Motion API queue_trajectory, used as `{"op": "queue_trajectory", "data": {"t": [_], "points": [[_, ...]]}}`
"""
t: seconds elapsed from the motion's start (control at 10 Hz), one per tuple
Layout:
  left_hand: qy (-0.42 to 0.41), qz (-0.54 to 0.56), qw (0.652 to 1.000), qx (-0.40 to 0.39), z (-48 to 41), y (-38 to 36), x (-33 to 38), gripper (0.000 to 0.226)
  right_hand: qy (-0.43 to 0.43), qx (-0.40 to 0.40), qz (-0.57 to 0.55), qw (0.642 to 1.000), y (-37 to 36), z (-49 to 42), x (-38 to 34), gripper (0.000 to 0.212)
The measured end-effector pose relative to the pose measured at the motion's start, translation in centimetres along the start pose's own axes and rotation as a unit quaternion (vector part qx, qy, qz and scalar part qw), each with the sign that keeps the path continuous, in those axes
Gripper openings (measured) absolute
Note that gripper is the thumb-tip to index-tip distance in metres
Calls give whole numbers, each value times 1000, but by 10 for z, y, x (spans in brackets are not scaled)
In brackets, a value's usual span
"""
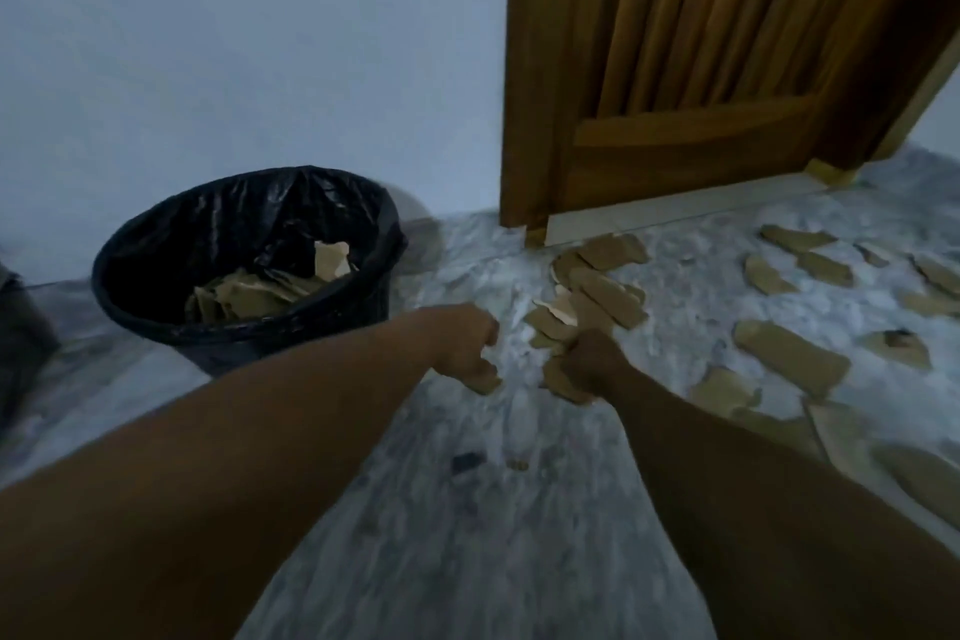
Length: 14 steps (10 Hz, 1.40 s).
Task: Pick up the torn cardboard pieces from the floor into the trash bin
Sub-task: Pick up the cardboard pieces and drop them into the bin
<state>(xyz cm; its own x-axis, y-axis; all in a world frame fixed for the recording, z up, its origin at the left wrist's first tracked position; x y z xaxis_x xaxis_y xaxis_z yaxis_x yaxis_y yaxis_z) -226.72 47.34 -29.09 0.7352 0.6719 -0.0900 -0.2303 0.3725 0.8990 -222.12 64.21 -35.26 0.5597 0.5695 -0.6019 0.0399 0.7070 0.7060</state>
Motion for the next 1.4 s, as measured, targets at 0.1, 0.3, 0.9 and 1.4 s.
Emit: {"op": "queue_trajectory", "data": {"t": [0.1,0.3,0.9,1.4], "points": [[20,-17,996,-89,-34,-50,8,53,22,-6,61,998,-44,-26,47,31],[13,-52,995,-84,-90,-86,-6,57,43,4,126,991,-44,-48,65,58],[22,97,984,-148,-103,-113,-17,72,-91,-87,203,971,-25,-65,88,57],[72,143,979,-126,-82,-152,-11,46,-75,-95,116,986,-53,-79,55,44]]}}
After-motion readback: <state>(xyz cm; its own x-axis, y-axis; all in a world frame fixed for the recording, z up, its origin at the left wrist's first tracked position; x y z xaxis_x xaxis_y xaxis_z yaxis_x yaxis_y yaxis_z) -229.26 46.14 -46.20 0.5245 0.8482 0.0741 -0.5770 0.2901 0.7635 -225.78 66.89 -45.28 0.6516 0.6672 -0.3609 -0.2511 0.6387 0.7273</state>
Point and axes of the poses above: each hand's wrist, its own z-axis away from the middle knuckle, its own y-axis out of the back of the hand, x = y × z, the point moved 7 cm from there along -z, towards the middle knuckle, and after that the axes turned 6 degrees about -z, right-handed, at the moved point
